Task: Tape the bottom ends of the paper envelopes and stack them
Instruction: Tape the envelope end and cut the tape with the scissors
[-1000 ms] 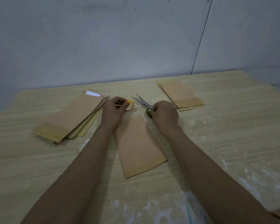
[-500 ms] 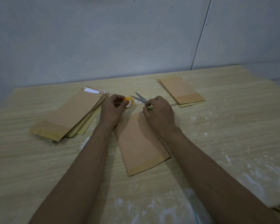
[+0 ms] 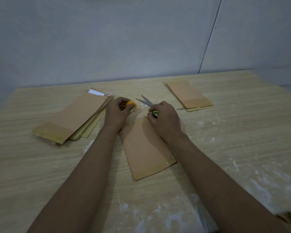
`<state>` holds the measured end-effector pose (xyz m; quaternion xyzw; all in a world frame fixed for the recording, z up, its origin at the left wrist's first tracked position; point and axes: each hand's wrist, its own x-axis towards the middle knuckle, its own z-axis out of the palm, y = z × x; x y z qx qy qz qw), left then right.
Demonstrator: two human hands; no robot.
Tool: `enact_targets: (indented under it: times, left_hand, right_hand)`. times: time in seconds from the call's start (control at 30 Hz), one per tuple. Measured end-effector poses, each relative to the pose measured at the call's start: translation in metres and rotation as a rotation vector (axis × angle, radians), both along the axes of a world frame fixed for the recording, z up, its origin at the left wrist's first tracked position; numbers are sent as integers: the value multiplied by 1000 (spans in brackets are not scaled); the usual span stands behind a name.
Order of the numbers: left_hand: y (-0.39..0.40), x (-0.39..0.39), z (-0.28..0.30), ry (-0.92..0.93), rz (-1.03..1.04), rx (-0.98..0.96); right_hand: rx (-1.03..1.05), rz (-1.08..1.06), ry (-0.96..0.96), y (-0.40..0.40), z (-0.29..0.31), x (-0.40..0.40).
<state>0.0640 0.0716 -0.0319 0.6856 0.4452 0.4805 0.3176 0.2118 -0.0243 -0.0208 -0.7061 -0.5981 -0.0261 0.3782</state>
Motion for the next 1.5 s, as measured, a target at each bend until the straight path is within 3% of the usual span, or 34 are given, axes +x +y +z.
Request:
enact_targets:
  times: [0.47,0.73,0.9,1.03,1.23,1.5]
  left_hand:
    - [-2,-1,0,-30,-1,-38]
    - [-7,-11,0,-130,0,-163]
    - [-20,-25,4,-126,20,-144]
    - [-31,-39,0,-24,33,-87]
    - [-37,-57,-9,382,34,131]
    - [-41,-57,-4,404,44,80]
  right_hand:
    - [-11,61,1,-5,1,-4]
    - [-172,300,-287,-14,2,-26]
    - [-290,307,-361,-19,1,-34]
    - [-336,288,-495,-26,1,-36]
    - [-408,258,-491,-28,1,-45]
    - [-415,240,-377,-28,7,-42]
